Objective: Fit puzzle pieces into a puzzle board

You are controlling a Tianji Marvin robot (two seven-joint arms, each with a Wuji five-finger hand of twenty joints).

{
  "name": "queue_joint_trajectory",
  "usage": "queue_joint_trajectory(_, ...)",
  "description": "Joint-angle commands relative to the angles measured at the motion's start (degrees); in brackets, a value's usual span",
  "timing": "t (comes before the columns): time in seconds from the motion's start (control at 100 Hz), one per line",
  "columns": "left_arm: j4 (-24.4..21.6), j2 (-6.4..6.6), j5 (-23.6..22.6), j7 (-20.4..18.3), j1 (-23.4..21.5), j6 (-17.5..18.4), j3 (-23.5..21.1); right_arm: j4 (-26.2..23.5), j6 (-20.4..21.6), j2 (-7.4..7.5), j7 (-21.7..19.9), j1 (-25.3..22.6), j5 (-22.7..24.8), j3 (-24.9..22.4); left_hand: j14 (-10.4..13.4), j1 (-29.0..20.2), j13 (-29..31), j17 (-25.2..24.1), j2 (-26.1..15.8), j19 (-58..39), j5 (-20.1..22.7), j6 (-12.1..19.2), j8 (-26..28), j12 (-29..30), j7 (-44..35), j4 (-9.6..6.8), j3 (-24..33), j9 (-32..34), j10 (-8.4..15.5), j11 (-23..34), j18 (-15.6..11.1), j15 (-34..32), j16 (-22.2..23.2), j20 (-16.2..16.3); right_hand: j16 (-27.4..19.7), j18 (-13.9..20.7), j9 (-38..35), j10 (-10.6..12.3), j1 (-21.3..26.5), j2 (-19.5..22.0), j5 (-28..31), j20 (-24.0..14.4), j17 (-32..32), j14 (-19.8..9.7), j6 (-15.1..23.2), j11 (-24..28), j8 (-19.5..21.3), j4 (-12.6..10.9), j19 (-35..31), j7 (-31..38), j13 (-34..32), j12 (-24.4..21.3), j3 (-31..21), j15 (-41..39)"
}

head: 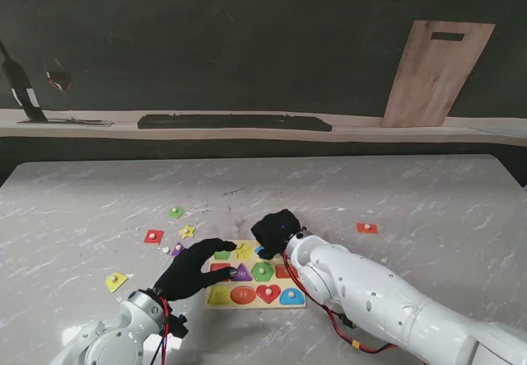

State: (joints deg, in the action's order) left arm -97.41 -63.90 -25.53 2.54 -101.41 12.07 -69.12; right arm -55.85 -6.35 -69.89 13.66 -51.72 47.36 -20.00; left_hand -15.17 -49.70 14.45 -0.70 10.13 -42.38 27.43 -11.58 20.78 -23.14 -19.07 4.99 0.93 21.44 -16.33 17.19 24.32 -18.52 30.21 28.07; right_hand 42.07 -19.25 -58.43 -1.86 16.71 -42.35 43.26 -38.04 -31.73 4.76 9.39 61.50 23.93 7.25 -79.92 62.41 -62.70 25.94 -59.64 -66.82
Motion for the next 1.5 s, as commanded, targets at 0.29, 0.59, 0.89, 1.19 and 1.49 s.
queue_joint_trajectory(0.29,0.4,-0.18,0.3,0.1,0.3,-0.4,0.5,-2.7,0.2,2.36,1.6,-3.0,2.7,-4.0,2.7,0.1,-1.8,-0.7,-1.5,0.4,0.8,1.9,-1.0,0.9,-0.5,-2.38,-1.9,0.1,1.2,-0.5,-4.2,1.1,-0.4,0.2,-0.5,-1.3,8.7,-0.2,-4.2,5.3,-8.5,0.0,3.9,0.2,-2.4,-1.3,1.7,-1.9,0.5,-7.6,4.4,1.0,5.4,1.2)
queue_joint_trajectory(0.59,0.6,-0.22,0.0,0.4,0.3,-0.6,0.5,-5.9,2.6,6.74,2.7,-5.3,11.0,-12.7,2.8,0.2,-1.9,-0.7,-1.5,0.4,0.8,1.9,-1.0,0.9,-0.5,-2.37,-2.0,0.1,1.3,-0.4,-4.2,1.2,-0.4,0.2,-2.7,-0.7,18.9,-0.8,-6.3,11.0,-15.0,3.3,10.8,0.1,-0.1,-5.1,2.3,-2.8,5.7,-9.5,13.1,0.6,9.7,7.5)
queue_joint_trajectory(0.89,0.8,-0.24,0.0,0.6,0.3,-0.1,0.4,-3.5,3.8,10.57,2.3,-6.3,18.6,-20.1,2.7,0.1,-1.9,-0.7,-1.6,0.4,0.7,1.9,-1.0,0.9,-0.5,-2.38,-1.9,0.0,1.2,-0.5,-4.2,1.2,-0.4,0.2,-8.5,0.8,22.8,1.8,-2.9,10.9,-17.6,7.4,14.3,-1.7,1.6,-5.8,3.5,-3.1,9.7,-8.7,18.3,0.7,6.9,19.9)
queue_joint_trajectory(1.19,1.2,-0.2,0.1,0.3,0.7,0.0,0.7,1.9,5.5,12.39,1.5,-5.6,19.6,-22.0,2.6,0.1,-1.9,-0.7,-1.6,0.4,0.9,1.8,-1.0,0.9,-0.5,-2.38,-1.9,0.1,1.1,-0.4,-4.1,1.2,-0.4,0.2,-8.3,3.0,26.4,5.1,2.3,9.3,-24.7,8.4,12.8,-4.9,2.3,-6.0,3.0,-2.7,10.2,-8.9,19.6,0.7,-0.3,20.7)
queue_joint_trajectory(1.49,1.3,-0.18,0.0,0.2,0.8,-0.2,0.8,3.8,6.3,13.28,-0.8,-6.8,19.6,-25.4,2.7,0.1,-1.7,-0.6,-1.6,0.3,1.2,1.9,-1.0,0.9,-0.5,-2.36,-2.0,0.5,1.1,-0.4,-4.1,1.1,-0.4,0.2,-7.9,3.9,27.4,6.1,1.9,5.9,-26.6,8.1,11.6,-6.0,1.9,-6.2,2.3,-1.6,10.5,-8.7,19.6,0.6,-3.7,20.3)
